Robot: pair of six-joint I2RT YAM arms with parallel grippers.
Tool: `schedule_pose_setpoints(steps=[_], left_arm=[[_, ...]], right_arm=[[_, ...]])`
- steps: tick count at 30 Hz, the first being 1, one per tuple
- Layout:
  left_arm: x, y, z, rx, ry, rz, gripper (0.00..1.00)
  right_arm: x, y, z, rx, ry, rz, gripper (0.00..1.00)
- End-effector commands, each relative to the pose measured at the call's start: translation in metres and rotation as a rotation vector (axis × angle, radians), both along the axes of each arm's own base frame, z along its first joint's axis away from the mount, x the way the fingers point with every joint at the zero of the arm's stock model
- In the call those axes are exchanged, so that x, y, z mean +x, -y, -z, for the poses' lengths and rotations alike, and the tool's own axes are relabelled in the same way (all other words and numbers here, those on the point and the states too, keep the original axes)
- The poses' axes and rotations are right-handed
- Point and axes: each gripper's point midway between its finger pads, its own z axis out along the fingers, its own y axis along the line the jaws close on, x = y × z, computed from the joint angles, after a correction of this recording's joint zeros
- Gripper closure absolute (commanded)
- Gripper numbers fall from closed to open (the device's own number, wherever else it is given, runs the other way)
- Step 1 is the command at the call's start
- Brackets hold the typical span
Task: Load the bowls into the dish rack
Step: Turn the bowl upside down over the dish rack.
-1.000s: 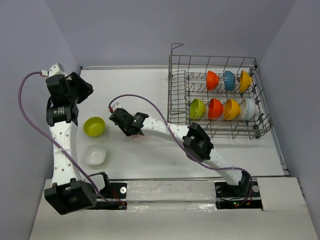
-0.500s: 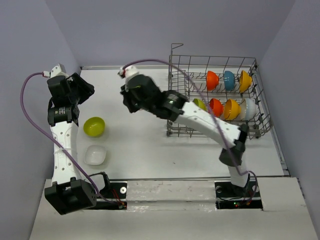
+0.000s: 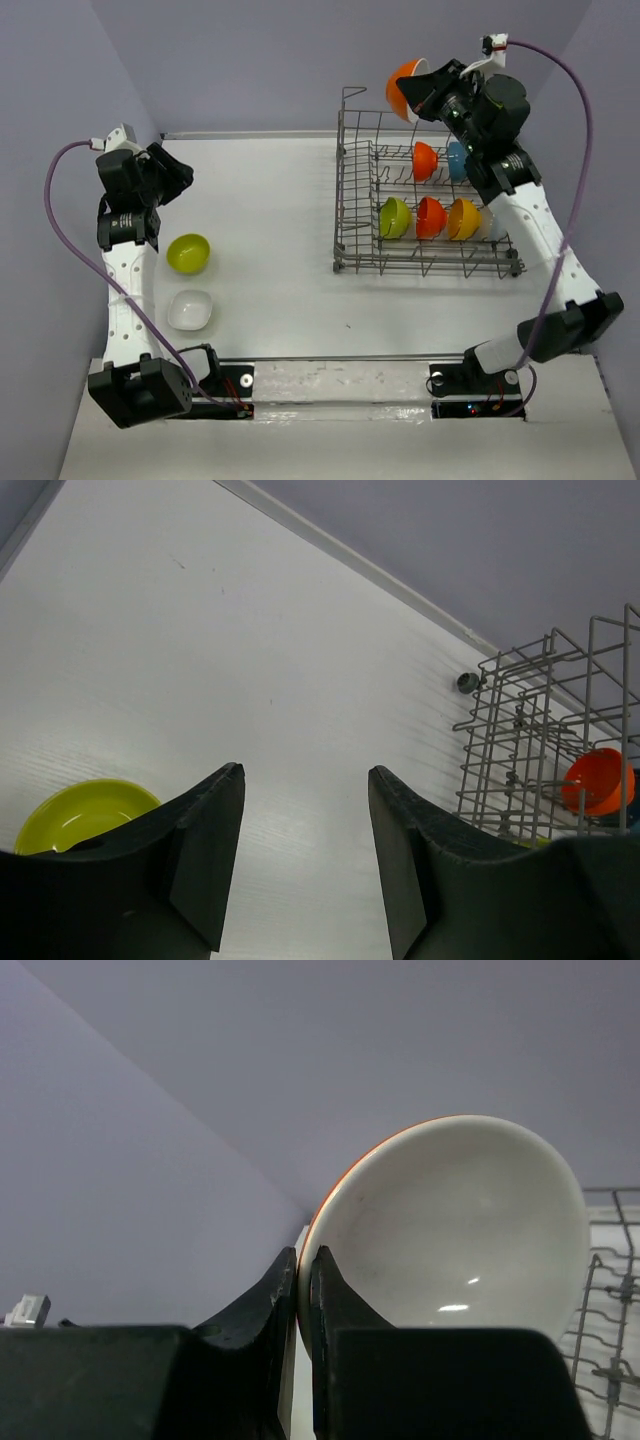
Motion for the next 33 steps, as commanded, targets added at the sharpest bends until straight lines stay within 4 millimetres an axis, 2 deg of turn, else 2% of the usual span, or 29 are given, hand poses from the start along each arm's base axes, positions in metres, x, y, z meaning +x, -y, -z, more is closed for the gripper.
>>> schedule_pose_setpoints(steps=[1,2,6,7,8,9,11,12,14,16,19,28,33], left_arm=[[0.005,0.009,-0.011,0.008,0.044,0.045,0.39],[0.005,0.009,-0.010,0.010,0.043,0.046,0.39],[0.006,0.012,-0.007,0.012,0.036,0.055,0.39],[0.006,0.012,-0.006,0.014,0.037,0.055,0.39],[0.006,0.012,-0.006,0.016,0.036,0.054,0.39],[0.005,0.011,-0.006,0.017,0.036,0.052,0.39],[0.005,0.012,-0.005,0.016,0.035,0.055,0.39],[0.006,0.013,-0.004,0.012,0.035,0.056,0.39],[0.006,0.014,-0.004,0.011,0.035,0.061,0.39],[0.006,0.014,-0.003,0.010,0.035,0.062,0.39],[0.007,0.015,-0.002,0.010,0.034,0.064,0.39],[0.008,0.018,-0.002,0.006,0.034,0.075,0.39],[0.008,0.021,-0.003,0.004,0.035,0.078,0.39]], right_arm=[[0.041,-0.012,0.049,0.212,-0.126,-0.280,0.99],[0.044,-0.009,0.040,0.250,-0.074,-0.318,0.99],[0.061,0.002,0.062,0.439,-0.100,-0.476,0.99],[0.063,0.000,0.067,0.463,-0.114,-0.501,0.99],[0.061,0.003,0.062,0.485,-0.093,-0.536,0.99],[0.071,0.000,0.074,0.496,-0.113,-0.550,0.99],[0.071,-0.004,0.074,0.526,-0.107,-0.612,0.99],[0.081,-0.006,0.081,0.538,-0.123,-0.625,0.99],[0.086,-0.010,0.086,0.566,-0.148,-0.676,0.99],[0.097,-0.012,0.101,0.598,-0.192,-0.699,0.99],[0.103,-0.015,0.111,0.598,-0.213,-0.710,0.99],[0.127,-0.022,0.160,0.609,-0.338,-0.727,0.99],[0.142,-0.025,0.178,0.596,-0.381,-0.715,0.99]])
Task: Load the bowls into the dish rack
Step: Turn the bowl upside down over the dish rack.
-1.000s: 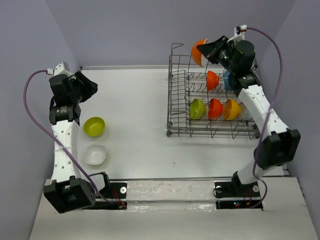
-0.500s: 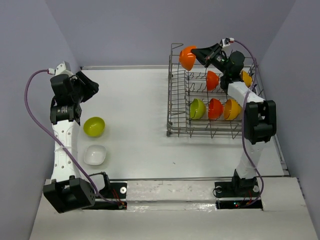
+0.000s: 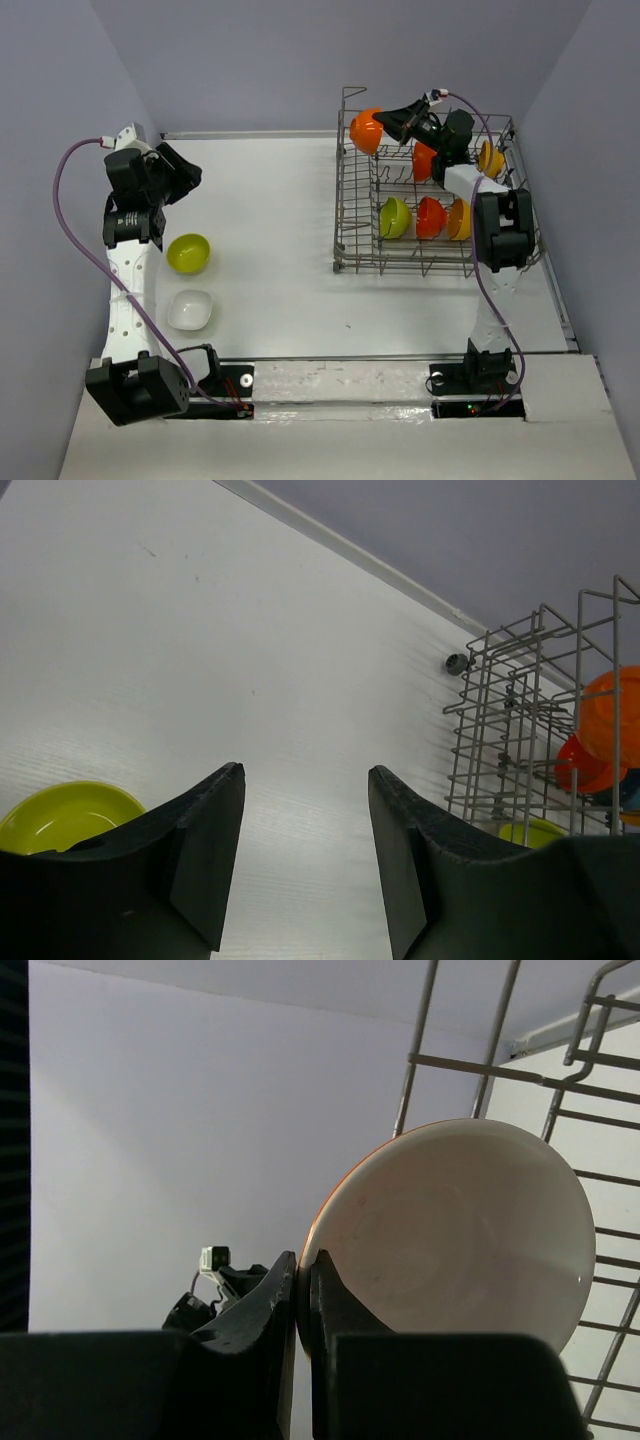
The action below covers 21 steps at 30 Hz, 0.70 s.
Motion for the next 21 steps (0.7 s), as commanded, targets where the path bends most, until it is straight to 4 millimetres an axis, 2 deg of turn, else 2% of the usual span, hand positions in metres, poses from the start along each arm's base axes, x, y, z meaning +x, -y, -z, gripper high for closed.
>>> schedule_pose_setpoints(steps=[1,6,7,11,21], left_arm=[[0.004,0.006,-0.009,0.004,0.042,0.027,0.39],[0.005,0.014,-0.010,0.003,0.041,0.048,0.39],[0.005,0.015,-0.010,0.000,0.040,0.050,0.39],[0.005,0.020,-0.011,-0.001,0.043,0.057,0.39],[0.003,0.029,-0.015,0.004,0.047,0.074,0.39]], right_arm=[[-0.003,-0.005,-0.028,-0.014,0.094,-0.032,0.99],[0.011,-0.007,-0.008,-0.078,0.059,-0.015,0.99],[0.016,-0.007,0.002,-0.098,0.031,-0.014,0.99],[0.029,-0.014,0.021,-0.165,-0.007,-0.013,0.99],[0.038,-0.030,0.058,-0.208,-0.076,-0.027,0.99]])
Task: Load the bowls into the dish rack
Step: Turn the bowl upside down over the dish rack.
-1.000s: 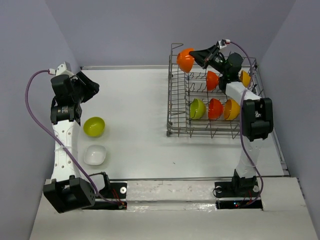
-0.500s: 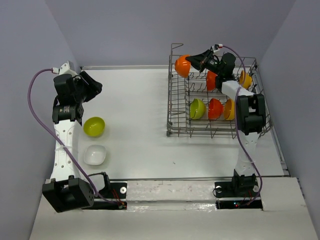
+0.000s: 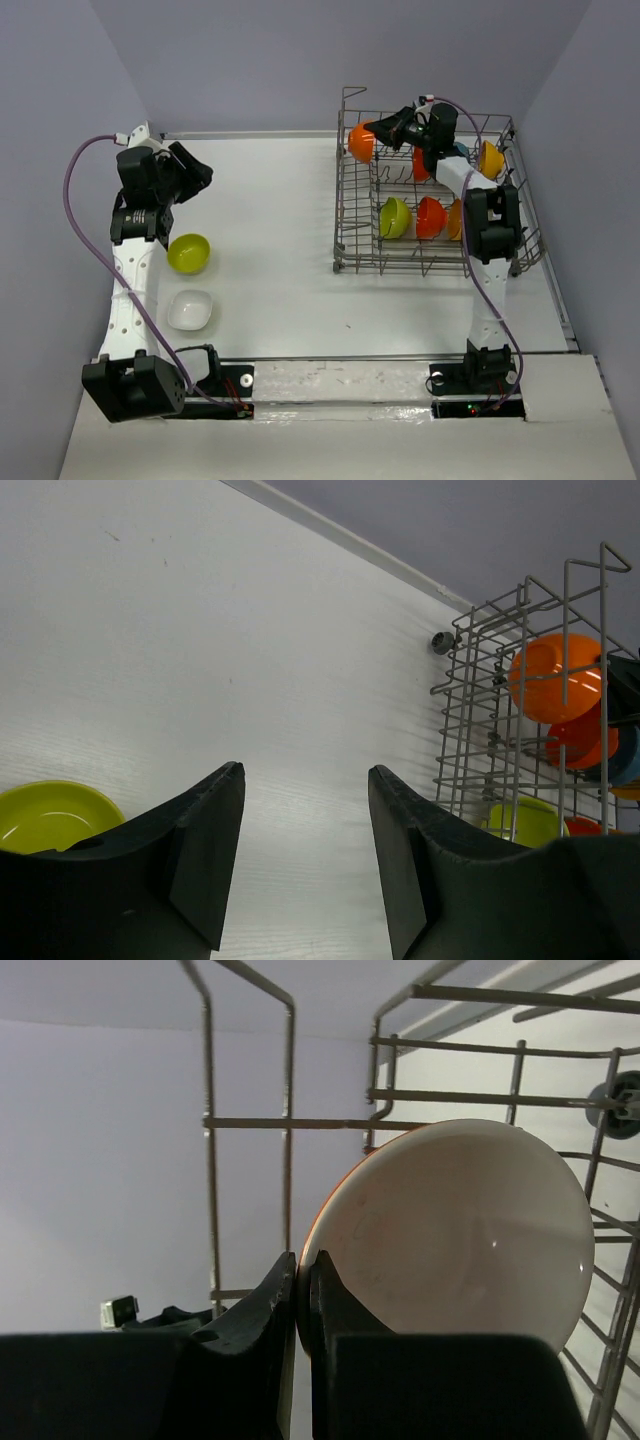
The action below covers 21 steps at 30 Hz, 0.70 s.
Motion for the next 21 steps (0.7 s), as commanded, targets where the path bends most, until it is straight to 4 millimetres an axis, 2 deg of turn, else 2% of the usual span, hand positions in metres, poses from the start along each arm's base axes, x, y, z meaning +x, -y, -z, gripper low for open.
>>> schedule_pose_setpoints(steps=[1,6,7,9,12,13,17,21], left_arm=[[0.001,0.008,-0.020,0.004,0.058,0.019,0.39],[0.002,0.033,-0.024,0.009,0.061,0.060,0.39],[0.001,0.055,-0.027,0.007,0.065,0.113,0.39],[0.002,0.070,-0.028,-0.001,0.064,0.127,0.39],[0.001,0.111,-0.035,-0.014,0.072,0.207,0.39],[0.004,0.109,-0.037,-0.015,0.076,0.195,0.39],[-0.001,0.158,-0.045,-0.020,0.086,0.281,0.39],[-0.002,0.194,-0.045,-0.018,0.077,0.339,0.39]], right_arm=[[0.000,-0.014,-0.009,-0.022,0.049,-0.031,0.99],[0.000,-0.019,0.005,-0.041,0.025,-0.034,0.99],[0.000,-0.019,0.006,-0.042,0.024,-0.031,0.99],[0.000,-0.018,0.008,-0.047,0.020,-0.029,0.99],[-0.001,-0.018,0.008,-0.058,0.021,-0.026,0.99],[-0.001,-0.018,0.008,-0.061,0.023,-0.024,0.99],[-0.001,-0.017,0.013,-0.079,0.015,-0.018,0.99],[-0.001,-0.015,0.016,-0.094,0.010,-0.009,0.99]])
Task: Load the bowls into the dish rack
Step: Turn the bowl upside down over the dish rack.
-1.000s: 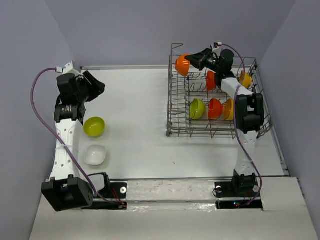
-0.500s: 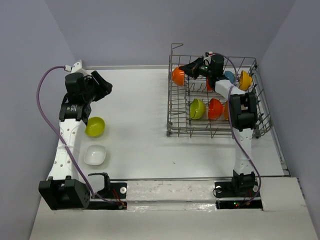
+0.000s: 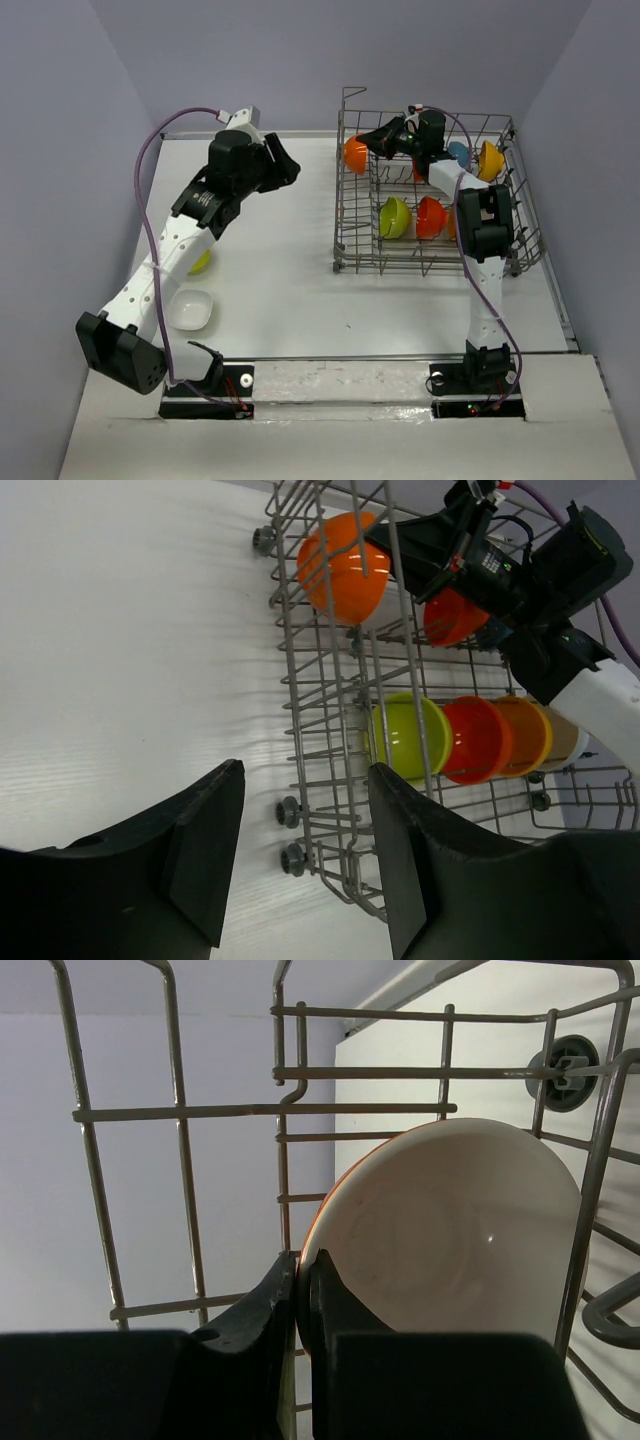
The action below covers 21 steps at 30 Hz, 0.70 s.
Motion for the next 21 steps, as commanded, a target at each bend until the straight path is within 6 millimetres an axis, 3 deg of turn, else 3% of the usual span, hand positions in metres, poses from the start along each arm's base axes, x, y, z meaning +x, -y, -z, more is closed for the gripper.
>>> schedule_pose_setpoints(steps=[1,10,16,21], left_arm=[[0.004,0.030,-0.029,-0.025,0.071,0.004,0.39],[0.004,0.091,-0.006,-0.003,0.030,0.082,0.39],[-0.001,0.121,0.015,0.019,-0.003,0.113,0.39],[-0.006,0.131,0.024,0.035,-0.015,0.126,0.39]], right_arm=[[-0.002,0.001,-0.032,-0.024,0.078,0.005,0.99],[-0.003,0.004,-0.027,-0.057,0.073,0.021,0.99],[-0.005,0.004,-0.027,-0.066,0.076,0.024,0.99],[-0.006,0.005,-0.027,-0.068,0.077,0.025,0.99]])
